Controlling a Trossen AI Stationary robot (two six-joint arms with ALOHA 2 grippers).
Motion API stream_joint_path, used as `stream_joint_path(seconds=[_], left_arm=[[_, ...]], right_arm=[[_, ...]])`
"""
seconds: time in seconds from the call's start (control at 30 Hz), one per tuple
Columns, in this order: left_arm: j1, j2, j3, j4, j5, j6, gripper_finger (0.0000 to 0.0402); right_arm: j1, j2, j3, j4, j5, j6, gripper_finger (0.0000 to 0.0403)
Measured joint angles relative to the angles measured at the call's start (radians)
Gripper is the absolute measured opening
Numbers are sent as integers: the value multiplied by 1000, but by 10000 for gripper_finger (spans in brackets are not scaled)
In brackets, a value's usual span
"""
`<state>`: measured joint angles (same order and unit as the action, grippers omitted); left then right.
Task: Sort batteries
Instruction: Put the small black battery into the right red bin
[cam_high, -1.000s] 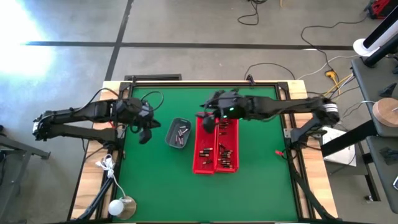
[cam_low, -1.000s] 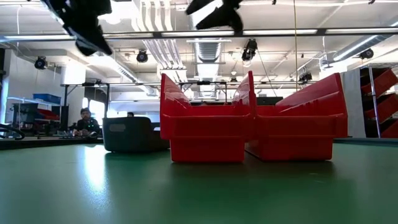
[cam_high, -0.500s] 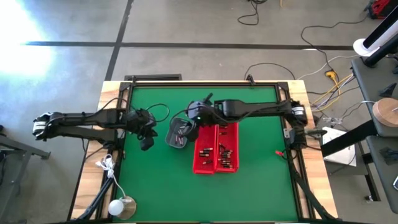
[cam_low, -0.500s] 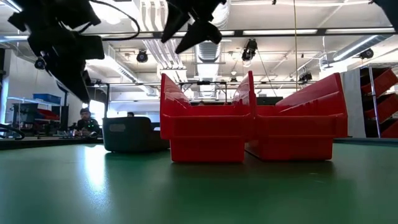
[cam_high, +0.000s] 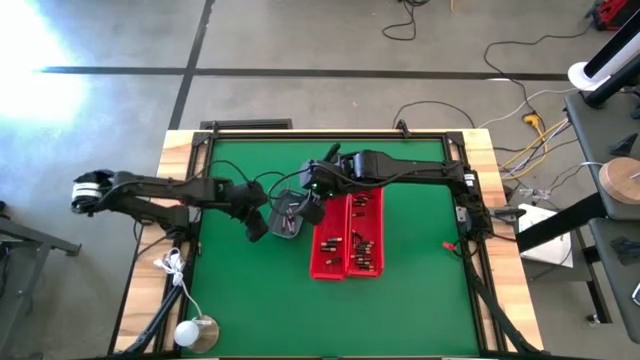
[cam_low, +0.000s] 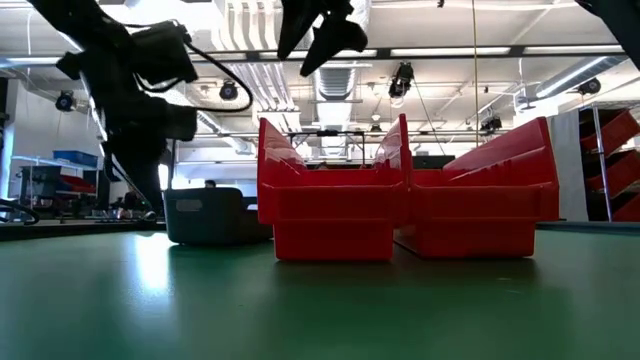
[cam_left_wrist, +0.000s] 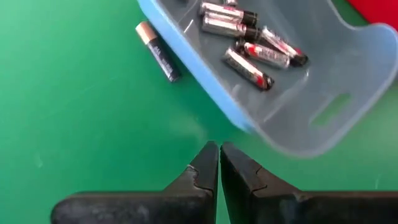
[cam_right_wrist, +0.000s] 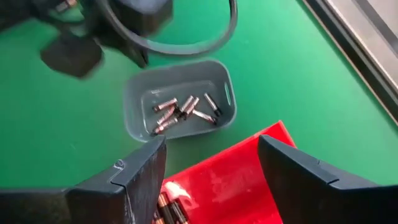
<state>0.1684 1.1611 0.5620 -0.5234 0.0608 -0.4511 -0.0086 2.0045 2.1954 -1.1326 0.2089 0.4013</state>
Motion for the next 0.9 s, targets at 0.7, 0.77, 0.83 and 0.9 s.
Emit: stream_joint_path(seconds=[0.7,0.77,0.83,0.9], left_arm=[[24,102,16,223,-62,-122,20],[26,102,10,220,-144,-159,37],[28,104,6,220,-247,-214,56],[32,105,5,213,-297,-244,75]], right_arm=[[24,-10,142,-98,8,139,252],[32,-9,141,-111,18,138,254],[35,-9,139,-114,22,138,256],[35,-9,136,-114,24,139,256]])
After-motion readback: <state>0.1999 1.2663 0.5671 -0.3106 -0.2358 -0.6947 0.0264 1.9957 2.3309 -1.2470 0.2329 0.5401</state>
